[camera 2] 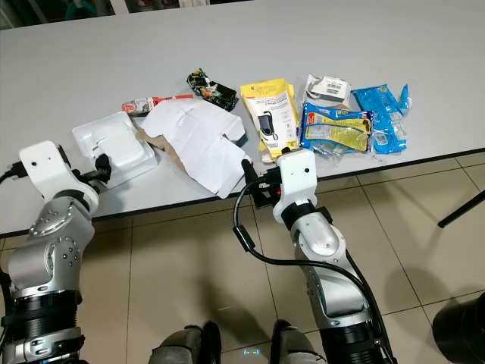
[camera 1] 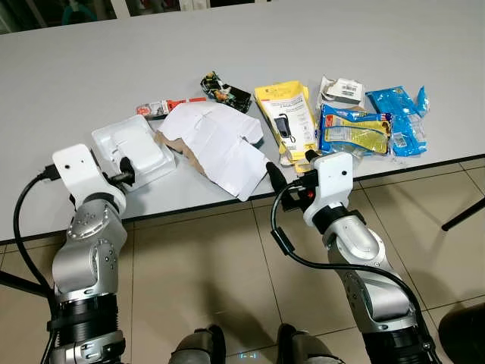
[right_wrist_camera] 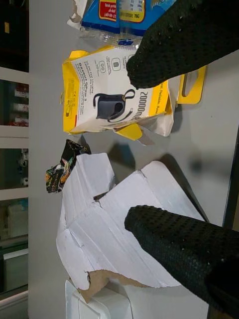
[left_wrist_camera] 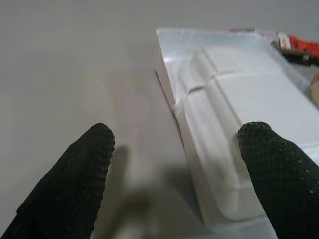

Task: Picking trash to rubbish bin

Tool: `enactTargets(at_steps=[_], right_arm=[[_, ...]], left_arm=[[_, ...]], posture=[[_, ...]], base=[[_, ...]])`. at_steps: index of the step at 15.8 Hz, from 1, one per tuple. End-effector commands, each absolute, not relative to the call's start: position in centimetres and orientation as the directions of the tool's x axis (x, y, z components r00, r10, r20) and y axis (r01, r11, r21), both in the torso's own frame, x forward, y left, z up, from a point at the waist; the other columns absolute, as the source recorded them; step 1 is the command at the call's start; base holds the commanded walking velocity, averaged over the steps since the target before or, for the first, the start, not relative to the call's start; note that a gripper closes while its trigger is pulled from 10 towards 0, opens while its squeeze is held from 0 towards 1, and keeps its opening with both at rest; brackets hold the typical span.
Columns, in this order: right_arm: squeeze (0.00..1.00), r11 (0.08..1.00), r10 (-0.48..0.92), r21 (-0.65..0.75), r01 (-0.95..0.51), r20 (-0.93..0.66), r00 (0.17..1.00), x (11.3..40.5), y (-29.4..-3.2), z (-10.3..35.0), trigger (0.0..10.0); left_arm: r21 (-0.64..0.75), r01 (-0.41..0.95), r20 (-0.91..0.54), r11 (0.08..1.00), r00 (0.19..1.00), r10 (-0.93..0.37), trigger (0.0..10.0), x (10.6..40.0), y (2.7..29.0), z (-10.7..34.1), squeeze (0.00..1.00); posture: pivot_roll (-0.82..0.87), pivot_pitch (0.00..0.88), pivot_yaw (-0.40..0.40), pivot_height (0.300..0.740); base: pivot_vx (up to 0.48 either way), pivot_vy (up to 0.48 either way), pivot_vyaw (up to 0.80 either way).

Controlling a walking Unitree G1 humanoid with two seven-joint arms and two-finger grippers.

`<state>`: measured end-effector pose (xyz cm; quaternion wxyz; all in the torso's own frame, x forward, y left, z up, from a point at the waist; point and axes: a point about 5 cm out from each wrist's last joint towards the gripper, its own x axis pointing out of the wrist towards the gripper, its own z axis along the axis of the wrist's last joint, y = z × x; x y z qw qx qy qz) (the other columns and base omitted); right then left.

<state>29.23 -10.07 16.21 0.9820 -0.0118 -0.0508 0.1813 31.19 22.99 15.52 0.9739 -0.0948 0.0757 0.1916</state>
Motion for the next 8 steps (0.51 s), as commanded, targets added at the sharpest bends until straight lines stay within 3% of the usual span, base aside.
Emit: enactTargets(at_steps=[1,7,8], right_arm=[[0.00,0.932,0.363,-0.041,-0.361,0.090,0.927,29.2,-9.9,16.1,10.0],[0.00,0.933,0.359,-0.039,-0.357,0.088,0.929,29.1,-9.9,16.1,10.0],[0.00,0.934,0.358,-0.038,-0.356,0.087,0.930,29.0,-9.9,16.0,10.0]], left_arm=[[-0.154,-0.428,-0.242,0.891,0.890,0.386,10.0,30.8,23.5,14.2,0.00],[-0.195,-0.441,-0.362,0.876,0.862,0.354,10.0,30.2,23.9,11.3,0.00],[-0.226,-0.442,-0.381,0.868,0.860,0.339,5.9,30.0,23.9,10.9,0.00]], posture=[[-0.06,0.182,0.057,0.740],[-0.06,0.181,0.064,0.740],[-0.06,0.183,0.066,0.740]], base=[[0.000,0.000,0.00],[0.000,0.000,0.00],[0.000,0.000,0.00]])
